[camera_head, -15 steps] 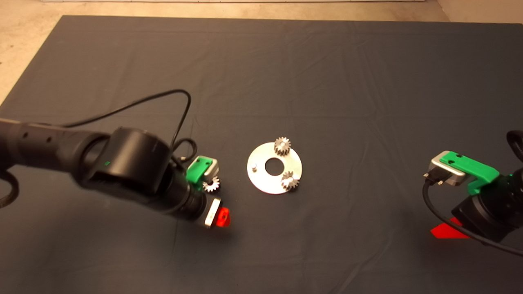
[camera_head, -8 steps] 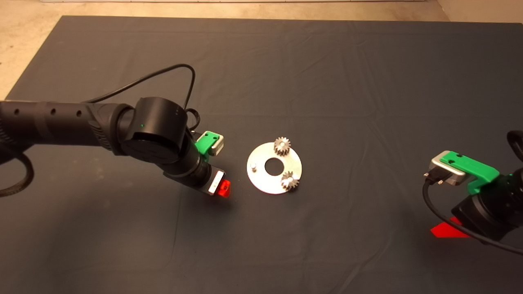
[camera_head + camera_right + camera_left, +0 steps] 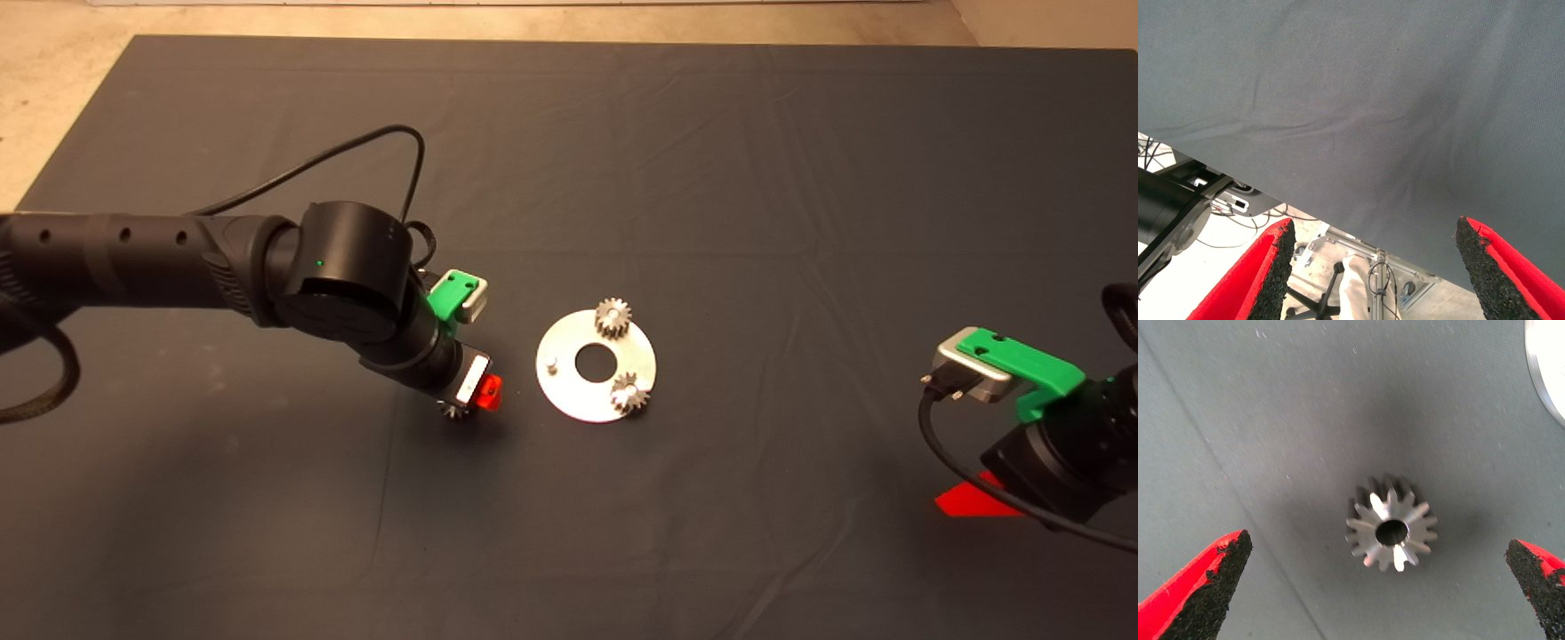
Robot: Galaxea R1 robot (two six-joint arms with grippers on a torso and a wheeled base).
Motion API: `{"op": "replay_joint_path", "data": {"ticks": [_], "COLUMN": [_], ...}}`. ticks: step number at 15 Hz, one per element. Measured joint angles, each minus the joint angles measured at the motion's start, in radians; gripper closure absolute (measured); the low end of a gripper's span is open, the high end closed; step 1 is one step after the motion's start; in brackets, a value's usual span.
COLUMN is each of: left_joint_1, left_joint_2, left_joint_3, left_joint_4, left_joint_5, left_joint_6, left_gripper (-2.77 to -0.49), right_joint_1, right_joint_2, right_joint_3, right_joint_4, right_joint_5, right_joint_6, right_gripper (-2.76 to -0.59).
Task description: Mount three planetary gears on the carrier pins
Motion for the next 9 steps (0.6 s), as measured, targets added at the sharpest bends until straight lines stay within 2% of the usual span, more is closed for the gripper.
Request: {"op": "replay_joint_path", "data": {"ticks": [3,9], "left_joint_1": [0.004,0.05], "left_joint_2": [-0.004,-0.005], "left_joint_3": [-0.003,-0.005], "left_joint_4": [0.022,0.064], "left_joint_5": [0.0,0.0], "left_joint_6": [0.0,0.0], "left_gripper": [-2.77,-2.77], "right_joint_1": [0.0,0.0], "right_joint_2": [0.0,0.0], "right_joint_3": [0.0,0.0], "right_joint_4": [0.0,0.0], "right_joint_5": [0.003,0.003], "right_joint_6": [0.0,0.0], "right_gripper": [-1.76,-1.76]}}
